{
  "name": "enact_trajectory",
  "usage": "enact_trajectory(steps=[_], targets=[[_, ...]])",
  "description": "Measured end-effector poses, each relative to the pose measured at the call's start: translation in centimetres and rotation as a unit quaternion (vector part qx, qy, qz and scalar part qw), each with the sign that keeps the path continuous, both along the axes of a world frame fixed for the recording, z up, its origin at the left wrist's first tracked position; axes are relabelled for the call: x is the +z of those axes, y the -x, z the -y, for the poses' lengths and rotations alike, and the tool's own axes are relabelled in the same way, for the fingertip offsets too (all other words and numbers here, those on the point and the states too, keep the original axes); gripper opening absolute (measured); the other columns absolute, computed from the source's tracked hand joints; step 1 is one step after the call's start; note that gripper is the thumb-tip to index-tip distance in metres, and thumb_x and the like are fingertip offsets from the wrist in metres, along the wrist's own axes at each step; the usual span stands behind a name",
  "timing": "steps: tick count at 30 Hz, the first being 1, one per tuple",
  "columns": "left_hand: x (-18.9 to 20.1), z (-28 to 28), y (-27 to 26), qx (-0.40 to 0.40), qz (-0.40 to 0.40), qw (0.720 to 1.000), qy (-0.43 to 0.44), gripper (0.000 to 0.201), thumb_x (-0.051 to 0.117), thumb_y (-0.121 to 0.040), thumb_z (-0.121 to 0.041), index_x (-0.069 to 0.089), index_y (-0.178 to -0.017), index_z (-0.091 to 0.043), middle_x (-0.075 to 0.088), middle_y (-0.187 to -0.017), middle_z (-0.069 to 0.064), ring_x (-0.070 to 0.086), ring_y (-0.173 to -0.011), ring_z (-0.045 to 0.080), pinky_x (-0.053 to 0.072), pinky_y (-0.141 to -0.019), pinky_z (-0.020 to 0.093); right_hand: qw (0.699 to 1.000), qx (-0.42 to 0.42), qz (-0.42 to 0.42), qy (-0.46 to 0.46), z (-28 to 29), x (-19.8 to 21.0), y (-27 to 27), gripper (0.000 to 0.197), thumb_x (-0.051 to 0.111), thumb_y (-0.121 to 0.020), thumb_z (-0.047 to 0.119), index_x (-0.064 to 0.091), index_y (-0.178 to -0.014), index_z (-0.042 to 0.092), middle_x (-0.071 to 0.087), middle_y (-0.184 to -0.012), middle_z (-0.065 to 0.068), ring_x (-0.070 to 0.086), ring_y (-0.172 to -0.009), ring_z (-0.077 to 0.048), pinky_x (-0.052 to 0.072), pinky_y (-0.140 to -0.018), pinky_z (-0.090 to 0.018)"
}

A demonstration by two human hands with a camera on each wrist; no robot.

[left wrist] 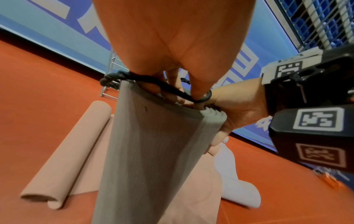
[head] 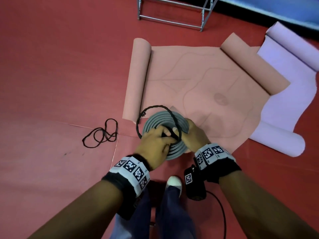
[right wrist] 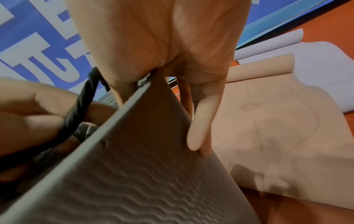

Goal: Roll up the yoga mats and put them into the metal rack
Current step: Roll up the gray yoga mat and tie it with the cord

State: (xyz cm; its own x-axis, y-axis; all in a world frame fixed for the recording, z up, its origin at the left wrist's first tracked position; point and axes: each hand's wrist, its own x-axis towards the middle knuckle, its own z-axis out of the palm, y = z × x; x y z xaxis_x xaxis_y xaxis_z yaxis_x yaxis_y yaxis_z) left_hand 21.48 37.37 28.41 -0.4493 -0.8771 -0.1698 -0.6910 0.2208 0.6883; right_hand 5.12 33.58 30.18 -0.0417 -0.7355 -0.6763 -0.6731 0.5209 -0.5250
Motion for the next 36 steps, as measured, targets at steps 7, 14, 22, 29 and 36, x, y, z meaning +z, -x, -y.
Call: enact_trajectory(steps=[7, 14, 22, 29, 36], targets=[[-0.7, -1.9, 2.7, -0.039, 0.050, 0.998, 0.025, 0.062, 0.034, -0.082, -0.062, 0.061, -0.118, -0.020, 0.062, -0.106, -0.006, 0.055, -0.098, 0.023, 0.016, -0.076, 0.035, 0.997, -0.044, 0.055, -0.009, -0.6, -0.8, 2.5, 0.034, 0.049, -0.096, 0.043, 0.050, -0.128, 0.035, 0.065, -0.118, 0.002, 0.063, -0.102, -0.021, 0.054, -0.078, -0.034], [-2.0, -1.6, 4.7, -0.018, 0.026, 0.990, 0.139, 0.041, 0.044, -0.085, -0.051, 0.061, -0.104, -0.019, 0.063, -0.087, -0.003, 0.058, -0.075, 0.025, 0.029, -0.076, 0.043, 0.984, -0.030, 0.013, 0.173, -0.6, 0.4, 4.2, 0.044, 0.068, -0.081, 0.049, 0.059, -0.120, 0.032, 0.047, -0.118, 0.009, 0.047, -0.111, -0.010, 0.038, -0.098, -0.028], [-2.3, -1.5, 5.8, -0.034, 0.068, 0.979, 0.187, 0.039, 0.042, -0.083, -0.055, 0.048, -0.105, -0.024, 0.061, -0.086, -0.008, 0.057, -0.074, 0.020, 0.022, -0.072, 0.036, 0.967, 0.001, -0.013, 0.255, 0.8, -0.4, 5.6, 0.035, 0.053, -0.083, 0.000, 0.053, -0.114, 0.016, 0.058, -0.096, 0.003, 0.054, -0.086, -0.017, 0.046, -0.082, -0.033], [-2.5, -2.2, 5.4, -0.052, 0.073, 0.973, 0.213, 0.038, 0.042, -0.083, -0.056, 0.049, -0.103, -0.024, 0.056, -0.083, -0.009, 0.041, -0.079, 0.011, 0.020, -0.073, 0.033, 0.984, 0.030, 0.000, 0.177, 1.4, -1.2, 6.3, 0.039, 0.045, -0.093, 0.015, 0.063, -0.128, 0.015, 0.063, -0.103, -0.008, 0.055, -0.099, -0.021, 0.039, -0.090, -0.027], [-2.8, -2.9, 4.2, -0.049, 0.077, 0.971, 0.222, 0.040, 0.046, -0.083, -0.055, 0.049, -0.109, -0.024, 0.059, -0.099, -0.006, 0.045, -0.098, 0.017, 0.024, -0.087, 0.039, 0.990, -0.022, 0.069, 0.124, 1.7, -2.4, 5.9, 0.029, 0.043, -0.092, 0.021, 0.068, -0.079, 0.014, 0.068, -0.086, -0.003, 0.058, -0.085, -0.020, 0.043, -0.077, -0.031]])
